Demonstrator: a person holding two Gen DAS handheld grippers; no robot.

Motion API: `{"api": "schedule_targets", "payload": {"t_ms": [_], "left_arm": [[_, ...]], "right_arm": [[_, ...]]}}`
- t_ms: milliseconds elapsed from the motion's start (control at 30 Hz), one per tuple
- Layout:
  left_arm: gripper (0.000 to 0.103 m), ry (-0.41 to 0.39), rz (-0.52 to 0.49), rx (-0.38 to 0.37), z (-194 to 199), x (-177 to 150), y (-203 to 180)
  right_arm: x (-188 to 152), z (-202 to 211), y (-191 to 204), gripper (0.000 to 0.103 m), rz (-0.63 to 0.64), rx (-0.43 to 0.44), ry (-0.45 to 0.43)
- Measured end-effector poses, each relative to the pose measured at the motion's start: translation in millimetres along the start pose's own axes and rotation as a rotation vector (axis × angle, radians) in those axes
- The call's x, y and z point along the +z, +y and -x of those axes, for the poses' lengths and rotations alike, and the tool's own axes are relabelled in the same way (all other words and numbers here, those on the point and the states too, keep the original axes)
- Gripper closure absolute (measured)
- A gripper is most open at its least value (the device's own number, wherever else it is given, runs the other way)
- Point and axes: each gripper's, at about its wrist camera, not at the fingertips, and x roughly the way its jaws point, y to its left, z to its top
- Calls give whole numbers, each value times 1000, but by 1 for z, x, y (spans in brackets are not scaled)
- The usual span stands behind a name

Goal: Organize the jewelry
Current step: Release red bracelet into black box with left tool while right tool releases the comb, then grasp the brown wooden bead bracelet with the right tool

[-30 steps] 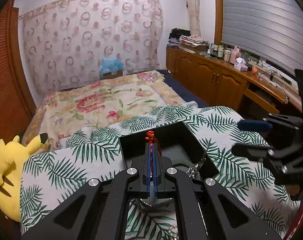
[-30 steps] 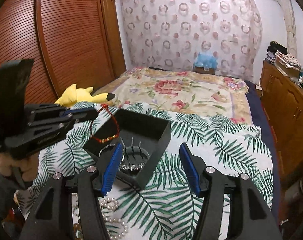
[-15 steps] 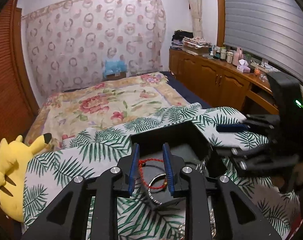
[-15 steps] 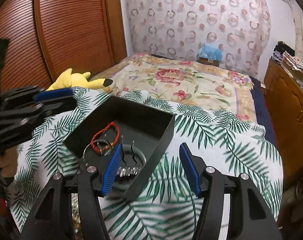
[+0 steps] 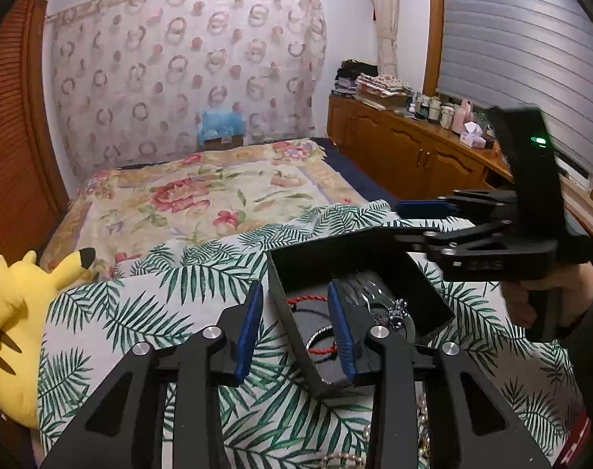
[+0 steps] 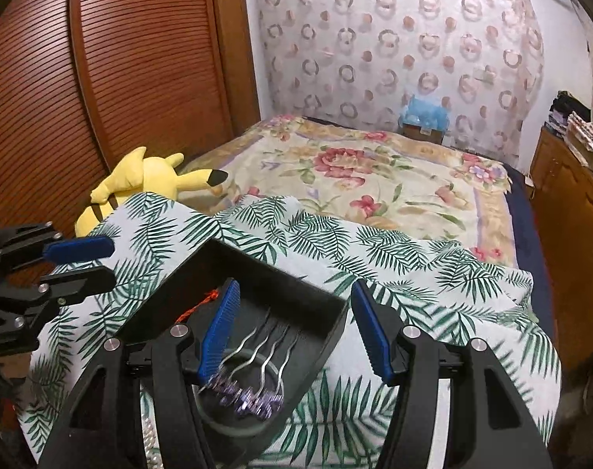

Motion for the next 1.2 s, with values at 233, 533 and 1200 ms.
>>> {"api": "schedule_targets", "payload": {"t_ms": [233,533,1200], "left_arm": [[60,19,7,7,13,-27,0],[54,111,17,7,19,-76,-4],[54,214,-14,-51,34,-111,-25]], "right_arm": [[-45,48,18,41,-5,4,-44],[-98,63,48,50,30,43,31],[-134,45,98,70,76,111,193]]}}
